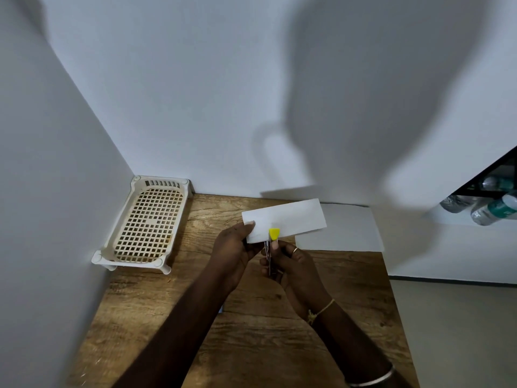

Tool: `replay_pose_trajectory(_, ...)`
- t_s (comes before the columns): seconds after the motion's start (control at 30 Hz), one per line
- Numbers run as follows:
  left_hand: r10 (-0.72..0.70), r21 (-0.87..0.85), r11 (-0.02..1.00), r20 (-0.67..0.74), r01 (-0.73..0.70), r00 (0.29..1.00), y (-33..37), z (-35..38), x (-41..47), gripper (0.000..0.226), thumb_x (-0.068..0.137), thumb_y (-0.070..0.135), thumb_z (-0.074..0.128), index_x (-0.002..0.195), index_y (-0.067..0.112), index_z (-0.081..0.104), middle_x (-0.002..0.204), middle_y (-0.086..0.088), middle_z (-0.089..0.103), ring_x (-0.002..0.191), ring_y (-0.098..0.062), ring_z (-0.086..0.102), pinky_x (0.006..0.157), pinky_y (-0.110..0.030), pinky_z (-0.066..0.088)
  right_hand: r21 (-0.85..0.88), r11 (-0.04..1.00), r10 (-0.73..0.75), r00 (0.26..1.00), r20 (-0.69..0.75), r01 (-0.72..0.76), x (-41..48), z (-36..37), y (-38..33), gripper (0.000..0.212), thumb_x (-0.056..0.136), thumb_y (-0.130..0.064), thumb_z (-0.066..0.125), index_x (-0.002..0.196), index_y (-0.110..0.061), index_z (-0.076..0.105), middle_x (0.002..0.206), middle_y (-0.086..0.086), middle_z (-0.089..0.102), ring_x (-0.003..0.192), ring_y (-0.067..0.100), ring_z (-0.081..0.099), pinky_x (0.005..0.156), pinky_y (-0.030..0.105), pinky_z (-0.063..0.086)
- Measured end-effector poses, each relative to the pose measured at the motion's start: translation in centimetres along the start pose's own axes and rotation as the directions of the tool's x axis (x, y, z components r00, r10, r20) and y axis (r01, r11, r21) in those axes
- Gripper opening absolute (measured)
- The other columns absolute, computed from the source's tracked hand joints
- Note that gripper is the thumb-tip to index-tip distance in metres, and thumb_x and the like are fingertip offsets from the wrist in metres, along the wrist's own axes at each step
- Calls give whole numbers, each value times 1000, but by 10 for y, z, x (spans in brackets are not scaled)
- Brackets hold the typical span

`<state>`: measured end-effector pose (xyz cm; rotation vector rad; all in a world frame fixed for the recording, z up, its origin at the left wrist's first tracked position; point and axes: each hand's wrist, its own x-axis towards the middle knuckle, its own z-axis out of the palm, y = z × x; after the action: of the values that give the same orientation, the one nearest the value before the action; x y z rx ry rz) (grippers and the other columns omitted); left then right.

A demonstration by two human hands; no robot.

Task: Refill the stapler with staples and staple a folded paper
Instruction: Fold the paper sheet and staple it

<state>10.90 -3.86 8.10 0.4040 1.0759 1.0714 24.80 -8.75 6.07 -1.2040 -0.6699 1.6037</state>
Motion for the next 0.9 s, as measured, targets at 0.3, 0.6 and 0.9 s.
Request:
replay_pose_trajectory(0.3, 38, -10, 999, -36, -38, 999, 5, -1, 4, 19, 99, 9, 58, 113, 0, 66, 120, -23, 71, 119, -38, 65, 102, -50, 53, -90, 996, -27, 1000, 4, 27, 2, -5, 3, 34, 88, -30, 69, 118, -13, 69, 107, 14, 75, 93, 29, 74, 80, 39, 59)
replay_pose_trajectory(0.6, 41, -19, 999, -21, -41, 999, 7, 2, 2, 23, 99, 9, 58, 119, -1, 64, 120, -22, 71, 115, -37, 67, 94, -43, 59, -115, 993, -44, 997, -68, 36, 2, -9, 5, 13, 91, -14, 68, 103, -11, 73, 90, 11, 76, 78, 26, 75, 69, 34, 60)
replay_pose_trajectory(0.9, 54, 11, 998, -8, -54, 999, 6, 4, 1, 21, 99, 10, 58, 116, 1, 66, 117, -20, 73, 112, -35, 69, 94, -42, 59, -102, 995, -14, 1000, -1, 14, 1, -8, 5, 43, 82, -32, 70, 119, -8, 68, 108, 16, 74, 96, 34, 73, 78, 38, 59)
